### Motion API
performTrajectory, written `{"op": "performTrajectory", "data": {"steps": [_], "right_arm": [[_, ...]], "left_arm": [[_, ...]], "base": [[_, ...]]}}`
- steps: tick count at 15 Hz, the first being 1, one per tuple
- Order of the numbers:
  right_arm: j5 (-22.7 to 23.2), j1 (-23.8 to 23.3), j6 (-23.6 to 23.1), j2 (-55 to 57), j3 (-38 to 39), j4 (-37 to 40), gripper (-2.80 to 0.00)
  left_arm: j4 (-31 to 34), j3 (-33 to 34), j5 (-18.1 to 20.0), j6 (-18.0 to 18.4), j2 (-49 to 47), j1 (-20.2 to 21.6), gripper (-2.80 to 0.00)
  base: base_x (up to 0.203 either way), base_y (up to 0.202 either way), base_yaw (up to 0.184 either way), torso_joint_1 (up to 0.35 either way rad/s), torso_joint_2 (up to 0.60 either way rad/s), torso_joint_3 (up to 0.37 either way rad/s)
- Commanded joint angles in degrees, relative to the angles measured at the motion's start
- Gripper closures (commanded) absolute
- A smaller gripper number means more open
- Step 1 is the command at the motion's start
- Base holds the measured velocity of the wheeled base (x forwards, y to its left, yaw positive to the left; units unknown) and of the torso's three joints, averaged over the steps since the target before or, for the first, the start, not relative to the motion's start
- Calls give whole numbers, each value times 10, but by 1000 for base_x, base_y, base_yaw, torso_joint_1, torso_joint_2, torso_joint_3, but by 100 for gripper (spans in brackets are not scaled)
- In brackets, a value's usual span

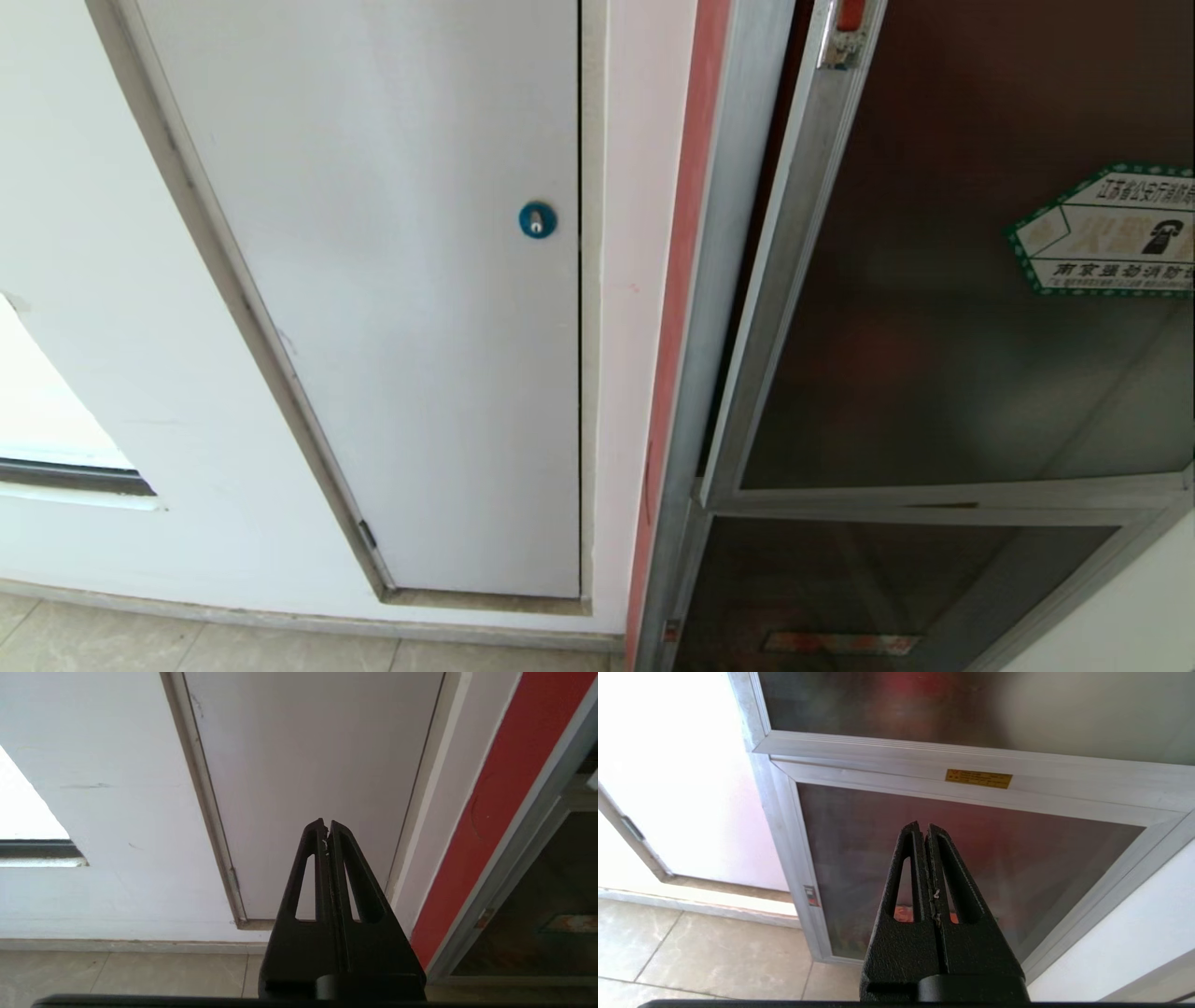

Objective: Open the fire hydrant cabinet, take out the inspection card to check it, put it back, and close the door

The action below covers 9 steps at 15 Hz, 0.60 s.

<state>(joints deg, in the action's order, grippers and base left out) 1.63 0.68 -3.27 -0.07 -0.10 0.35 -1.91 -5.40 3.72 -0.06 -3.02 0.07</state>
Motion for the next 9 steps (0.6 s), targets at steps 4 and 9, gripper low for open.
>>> {"op": "performTrajectory", "data": {"steps": [4, 9], "right_arm": [[0, 0, -1, 1, 0, 0, 0], [0, 0, -1, 1, 0, -1, 0]], "left_arm": [[-1, -106, 80, -41, -173, -19, 0], [-14, -236, 233, -59, -409, -33, 0]], "base": [[0, 0, 0, 0, 0, 0], [0, 0, 0, 0, 0, 0]]}}
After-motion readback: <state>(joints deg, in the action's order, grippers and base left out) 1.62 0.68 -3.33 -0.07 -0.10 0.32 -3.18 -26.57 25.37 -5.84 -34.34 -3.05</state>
